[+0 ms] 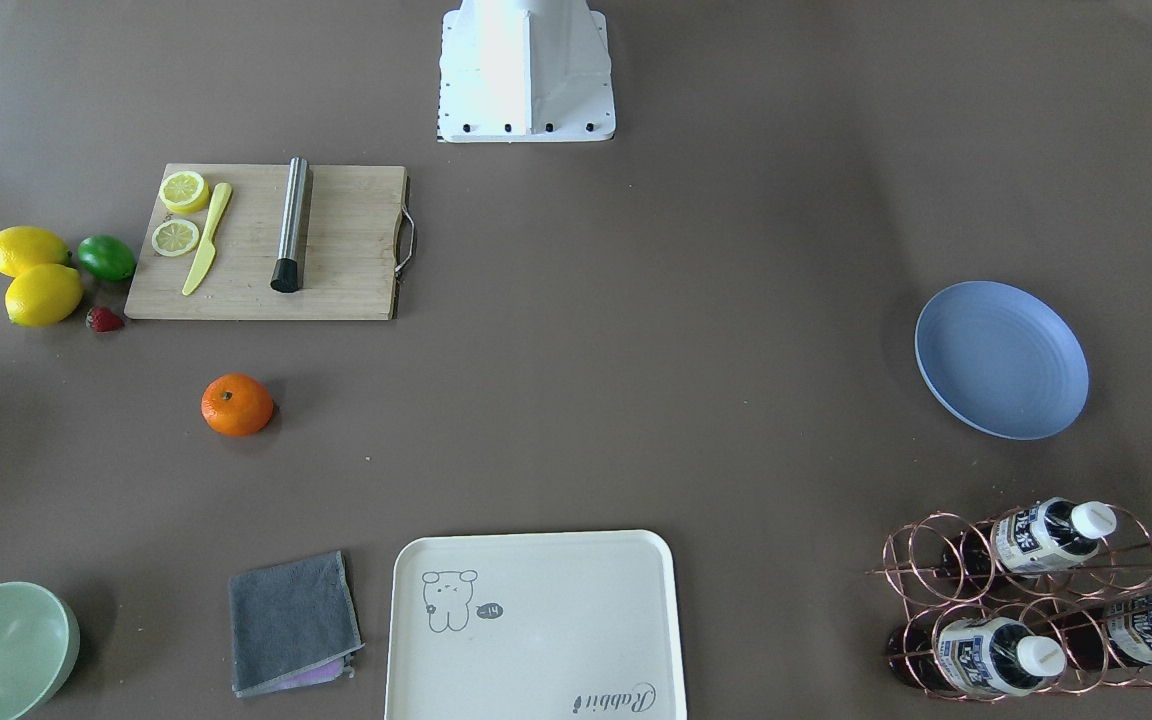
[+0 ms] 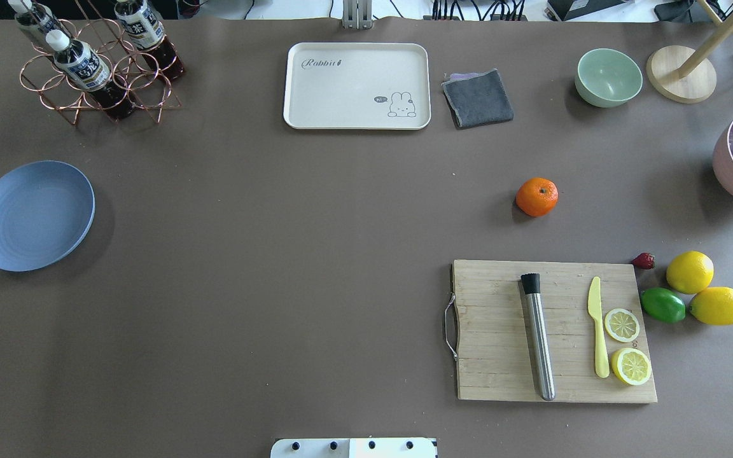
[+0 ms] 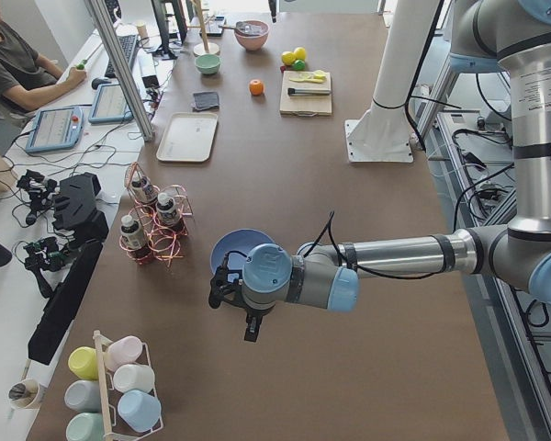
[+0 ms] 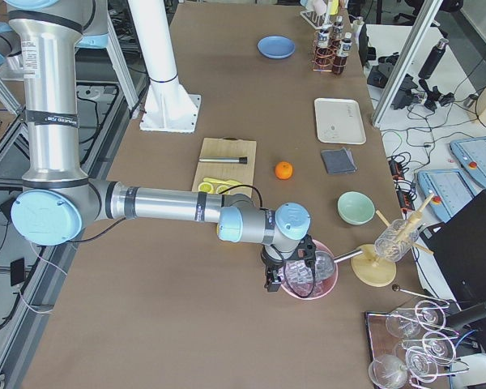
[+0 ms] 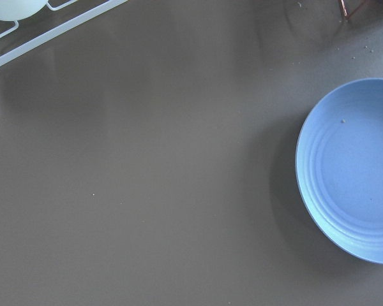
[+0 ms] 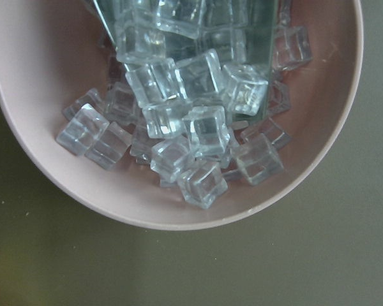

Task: Pick orange to plate

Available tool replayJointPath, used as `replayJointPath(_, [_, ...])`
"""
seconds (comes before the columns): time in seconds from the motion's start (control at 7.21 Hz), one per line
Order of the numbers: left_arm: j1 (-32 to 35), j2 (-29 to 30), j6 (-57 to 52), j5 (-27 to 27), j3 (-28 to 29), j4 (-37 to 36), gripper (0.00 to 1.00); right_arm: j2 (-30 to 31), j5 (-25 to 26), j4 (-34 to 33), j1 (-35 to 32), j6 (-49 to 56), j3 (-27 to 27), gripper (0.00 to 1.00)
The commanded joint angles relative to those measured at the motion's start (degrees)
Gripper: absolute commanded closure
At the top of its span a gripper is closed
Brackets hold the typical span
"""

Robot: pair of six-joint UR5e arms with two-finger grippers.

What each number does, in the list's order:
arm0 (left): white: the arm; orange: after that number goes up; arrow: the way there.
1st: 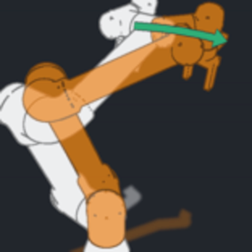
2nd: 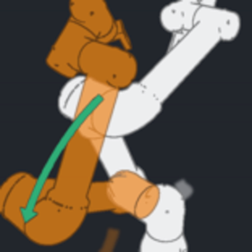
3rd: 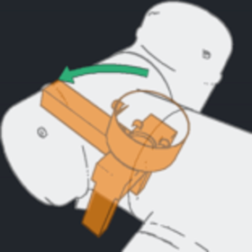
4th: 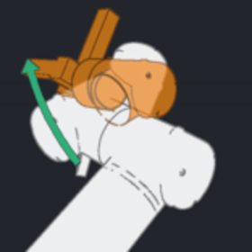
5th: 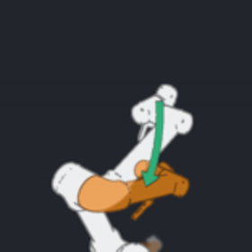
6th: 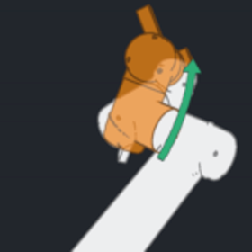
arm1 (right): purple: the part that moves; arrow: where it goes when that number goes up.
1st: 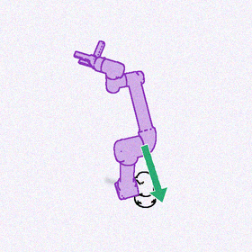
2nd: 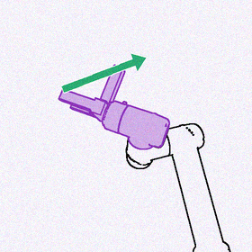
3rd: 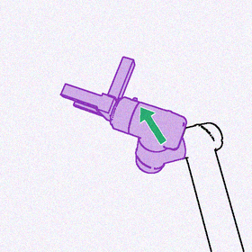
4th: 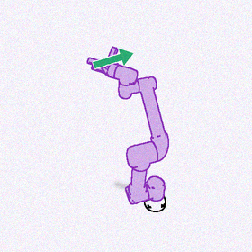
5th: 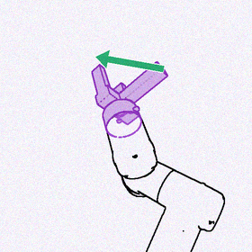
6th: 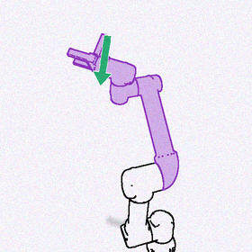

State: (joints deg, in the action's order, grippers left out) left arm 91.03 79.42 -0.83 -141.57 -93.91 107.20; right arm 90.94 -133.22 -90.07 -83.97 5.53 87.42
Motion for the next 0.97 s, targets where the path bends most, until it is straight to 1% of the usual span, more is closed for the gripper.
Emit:
replayJointPath(0.0, [-1.6,-0.3,0.1,-0.1,0.0,0.2,0.02,0.9,-1.0,0.1,-0.1,0.3,0.5,0.0])
replayJointPath(0.28, [-1.5,-0.5,0.2,-0.1,-0.7,0.3,0.02,3.4,-0.6,0.2,-0.2,0.5,3.4,0.0])
replayJointPath(0.42, [-1.5,-0.5,0.0,-0.1,-2.1,0.2,0.02,3.5,-0.6,0.1,-0.2,0.5,3.4,0.0])
replayJointPath(0.55, [-1.6,-0.4,0.2,-1.5,-2.6,-0.1,0.02,3.4,-0.6,0.2,-0.5,0.5,3.4,0.0])
replayJointPath(0.69, [-1.7,-0.5,-0.1,-3.7,-2.4,0.2,0.02,3.4,-0.7,0.1,-0.4,0.5,3.5,0.0])
replayJointPath(0.83, [-1.7,-0.8,0.0,-3.8,-2.5,0.2,0.02,3.5,-0.8,0.1,-0.5,0.5,3.3,0.0])
